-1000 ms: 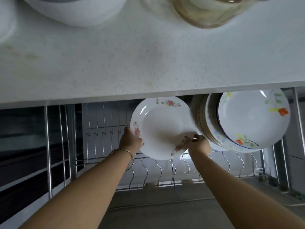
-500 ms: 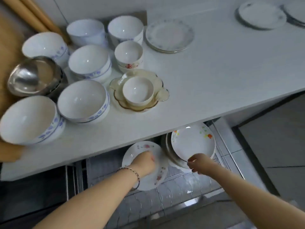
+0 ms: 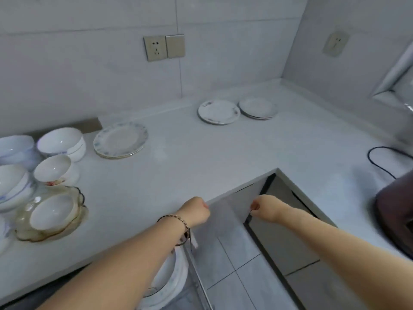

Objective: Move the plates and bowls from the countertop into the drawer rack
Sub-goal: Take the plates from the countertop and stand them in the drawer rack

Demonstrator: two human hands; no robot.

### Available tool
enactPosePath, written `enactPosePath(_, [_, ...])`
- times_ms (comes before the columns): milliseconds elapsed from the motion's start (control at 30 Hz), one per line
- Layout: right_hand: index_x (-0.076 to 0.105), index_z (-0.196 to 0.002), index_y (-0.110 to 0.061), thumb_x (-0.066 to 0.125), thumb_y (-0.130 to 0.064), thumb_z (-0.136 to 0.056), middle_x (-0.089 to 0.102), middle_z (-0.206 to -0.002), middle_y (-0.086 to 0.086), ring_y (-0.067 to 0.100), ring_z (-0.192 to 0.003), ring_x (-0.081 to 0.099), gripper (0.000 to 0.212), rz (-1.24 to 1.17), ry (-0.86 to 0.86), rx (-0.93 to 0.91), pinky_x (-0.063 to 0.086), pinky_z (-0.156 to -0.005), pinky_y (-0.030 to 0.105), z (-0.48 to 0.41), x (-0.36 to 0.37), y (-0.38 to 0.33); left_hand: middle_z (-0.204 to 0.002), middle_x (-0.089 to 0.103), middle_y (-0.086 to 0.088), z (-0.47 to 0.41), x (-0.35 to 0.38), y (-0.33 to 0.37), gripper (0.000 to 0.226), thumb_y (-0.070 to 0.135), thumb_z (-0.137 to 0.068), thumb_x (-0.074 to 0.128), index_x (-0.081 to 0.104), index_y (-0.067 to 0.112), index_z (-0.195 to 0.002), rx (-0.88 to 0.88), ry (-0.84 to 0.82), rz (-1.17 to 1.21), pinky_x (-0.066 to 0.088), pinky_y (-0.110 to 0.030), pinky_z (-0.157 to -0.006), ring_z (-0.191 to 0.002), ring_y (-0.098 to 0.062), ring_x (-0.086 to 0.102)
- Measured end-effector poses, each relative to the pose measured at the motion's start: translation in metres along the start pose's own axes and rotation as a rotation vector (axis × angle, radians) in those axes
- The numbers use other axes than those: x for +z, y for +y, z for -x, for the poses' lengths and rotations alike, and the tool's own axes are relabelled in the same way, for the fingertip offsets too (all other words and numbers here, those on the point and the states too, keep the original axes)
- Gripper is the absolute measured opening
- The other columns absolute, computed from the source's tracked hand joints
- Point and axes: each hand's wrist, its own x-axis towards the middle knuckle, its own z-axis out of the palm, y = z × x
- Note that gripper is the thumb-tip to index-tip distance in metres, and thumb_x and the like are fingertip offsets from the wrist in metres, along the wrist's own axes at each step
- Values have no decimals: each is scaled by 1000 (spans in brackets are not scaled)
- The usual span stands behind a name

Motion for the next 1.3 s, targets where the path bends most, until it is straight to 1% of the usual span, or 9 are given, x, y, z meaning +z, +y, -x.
enactPosePath(67, [61,-121,-4,46,-17,-91,61,-128,10,25,-119,55,35,24,-6,-28,45,-99,32,-8,-33,40,-69,57,-4,-11,16,48,17,8,-88,44,56,14,-76,-18,-14,37,40,-21,-56,-78,-23,55])
enactPosePath(200, [65,-112,-3,48,-21,-90,64,-124,11,27,-115,59,33,51,27,-54,46,-92,30,-27,-88,107,-88,59,-9,-33,31,134,14,9,-89,42,51,16,-82,-46,-24,100,35,-19,-51,-64,-15,56])
enactPosePath(367, [56,-125,-9,47,-19,-93,54,-134,8,25,-124,51,35,24,90,-65,42,-96,28,-51,-149,147,-66,48,-1,-63,24,197,31,3,-92,40,39,19,-66,-85,62,178,33,-19,-48,-55,-8,51])
enactPosePath(767, [61,-119,0,45,-16,-90,60,-126,14,29,-116,57,36,12,46,-128,46,-96,34,-178,-205,126,-68,49,-3,-174,-40,208,31,3,-97,37,40,14,-68,-248,188,359,37,-22,-53,-60,-11,53])
enactPosePath(900, [57,-124,-11,47,-22,-92,56,-131,8,25,-120,53,35,-36,31,-112,43,-97,29,-254,-231,100,-71,51,-5,-246,-78,210,29,2,-94,40,42,13,-67,-257,194,401,36,-23,-52,-65,-18,57])
enactPosePath(967, [53,-128,-13,46,-23,-93,54,-133,7,24,-121,52,37,-114,38,-80,42,-98,29,-295,-245,85,-87,52,-9,-287,-100,210,12,4,-91,41,51,7,-85,-244,214,418,38,-24,-55,-79,-25,56])
enactPosePath(1067, [47,-135,-11,45,-26,-94,51,-137,9,26,-124,51,43,-220,34,9,42,-99,29,-355,-261,62,-105,53,-12,-340,-127,208,47,11,-89,45,34,7,-134,-277,243,466,46,-31,-71,-90,-27,57])
enactPosePath(1167, [44,-134,-4,46,-30,-95,52,-136,15,31,-124,51,48,-315,46,107,42,-98,31,-418,-270,45,-120,58,-23,-394,-152,204,54,16,-87,54,30,4,-133,-319,306,511,50,-40,-80,-108,-38,60])
enactPosePath(1300, [53,-122,6,49,-29,-92,59,-123,25,35,-109,58,46,-565,72,244,45,-88,36,-491,-267,30,-118,59,-23,-459,-175,189,50,18,-83,63,39,1,-123,-361,351,593,52,-41,-79,-106,-39,61])
